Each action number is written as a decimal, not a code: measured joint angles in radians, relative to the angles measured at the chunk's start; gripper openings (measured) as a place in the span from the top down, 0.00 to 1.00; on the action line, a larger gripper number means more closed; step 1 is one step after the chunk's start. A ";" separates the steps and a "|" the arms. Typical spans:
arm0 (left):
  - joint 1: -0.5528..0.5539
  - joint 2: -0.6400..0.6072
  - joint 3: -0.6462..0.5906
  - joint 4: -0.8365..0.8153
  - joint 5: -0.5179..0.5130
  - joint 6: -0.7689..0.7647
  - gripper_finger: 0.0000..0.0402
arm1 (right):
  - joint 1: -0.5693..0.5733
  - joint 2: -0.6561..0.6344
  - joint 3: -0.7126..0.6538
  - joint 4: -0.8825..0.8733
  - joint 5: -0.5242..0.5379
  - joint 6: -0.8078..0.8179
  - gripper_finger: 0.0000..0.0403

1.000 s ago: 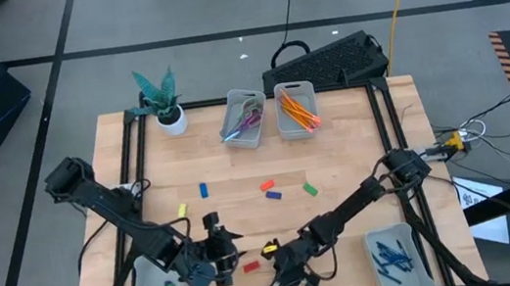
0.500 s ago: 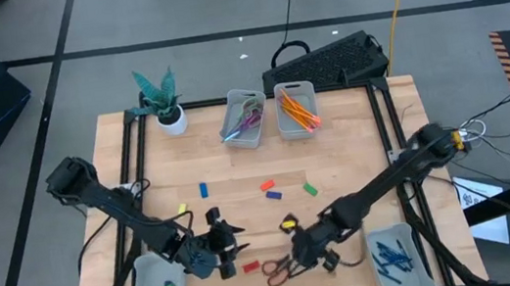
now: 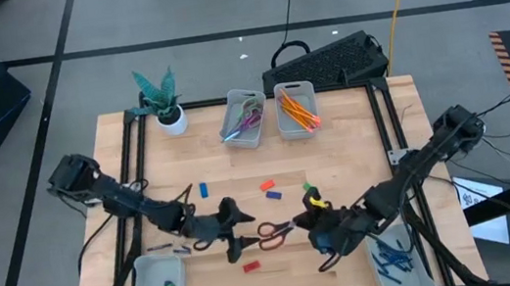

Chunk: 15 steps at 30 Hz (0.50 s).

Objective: Sort crayons/erasers/pens/pencils in bins
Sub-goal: Put the black scissors into the top left bin

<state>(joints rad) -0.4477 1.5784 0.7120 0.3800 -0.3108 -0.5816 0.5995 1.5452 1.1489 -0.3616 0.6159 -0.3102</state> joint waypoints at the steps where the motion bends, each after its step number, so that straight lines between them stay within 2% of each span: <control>1: 0.015 0.000 0.000 0.020 0.032 0.004 0.18 | 0.005 0.000 -0.004 0.016 0.032 -0.009 0.87; 5: 0.033 0.000 0.000 0.098 0.088 0.112 0.14 | 0.008 0.001 -0.015 0.083 0.179 -0.015 0.87; 8: 0.028 0.000 0.000 0.187 0.080 0.213 0.13 | 0.009 0.000 -0.031 0.180 0.305 -0.046 0.87; 11: 0.015 0.000 0.000 0.316 -0.040 0.350 0.13 | 0.007 0.001 -0.068 0.372 0.389 -0.081 0.87; 15: 0.020 0.000 0.000 0.547 -0.182 0.571 0.13 | -0.016 0.000 -0.138 0.779 0.522 -0.194 0.87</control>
<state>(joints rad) -0.4278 1.5784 0.7124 0.9273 -0.4925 -0.0110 0.5839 1.5455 1.0104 0.4169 1.1384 -0.5043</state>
